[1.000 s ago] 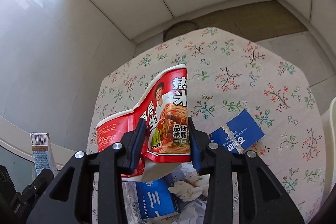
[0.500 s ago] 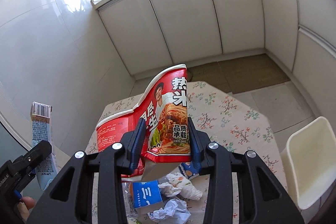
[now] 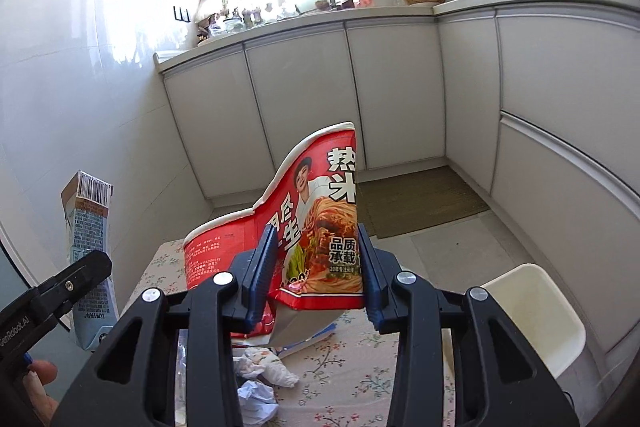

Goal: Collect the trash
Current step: 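Carry the noodle cup and milk carton with both tools toward the white bin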

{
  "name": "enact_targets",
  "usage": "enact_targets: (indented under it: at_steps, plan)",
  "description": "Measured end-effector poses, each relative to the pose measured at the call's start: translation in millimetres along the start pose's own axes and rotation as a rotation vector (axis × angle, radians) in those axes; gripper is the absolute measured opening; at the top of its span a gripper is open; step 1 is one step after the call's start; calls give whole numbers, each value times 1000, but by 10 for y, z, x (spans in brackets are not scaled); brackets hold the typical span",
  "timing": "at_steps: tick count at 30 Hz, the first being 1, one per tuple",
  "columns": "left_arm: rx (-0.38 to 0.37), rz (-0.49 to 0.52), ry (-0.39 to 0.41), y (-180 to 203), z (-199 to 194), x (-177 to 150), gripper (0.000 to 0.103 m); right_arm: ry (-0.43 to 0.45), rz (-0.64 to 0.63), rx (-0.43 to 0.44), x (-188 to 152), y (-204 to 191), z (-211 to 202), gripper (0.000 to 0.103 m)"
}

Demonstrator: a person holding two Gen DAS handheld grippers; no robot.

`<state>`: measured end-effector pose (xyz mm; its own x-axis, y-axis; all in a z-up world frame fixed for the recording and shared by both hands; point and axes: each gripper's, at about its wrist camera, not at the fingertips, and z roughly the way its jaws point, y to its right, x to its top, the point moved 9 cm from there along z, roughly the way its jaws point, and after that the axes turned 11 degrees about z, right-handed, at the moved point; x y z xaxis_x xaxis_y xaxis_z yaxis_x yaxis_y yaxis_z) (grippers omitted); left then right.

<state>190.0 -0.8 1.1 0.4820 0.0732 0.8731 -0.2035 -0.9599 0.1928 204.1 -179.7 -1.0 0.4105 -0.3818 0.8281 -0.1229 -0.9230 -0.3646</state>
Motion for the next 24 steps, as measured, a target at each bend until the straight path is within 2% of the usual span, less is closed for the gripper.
enact_targets:
  at_steps: [5, 15, 19, 24]
  plan:
    - [-38, 44, -8, 370, 131, -62, 55, 64, -8, -81, 120, 388, -144, 39]
    - [-119, 111, -43, 1096, 457, -249, 55, 158, 23, -320, 352, 1422, -238, 39]
    - [-149, 134, -59, 1387, 593, -337, 55, 151, 24, -419, 319, 1828, -220, 39]
    - [-177, 161, -86, 1703, 734, -477, 55, 98, 30, -540, 174, 2332, -148, 39]
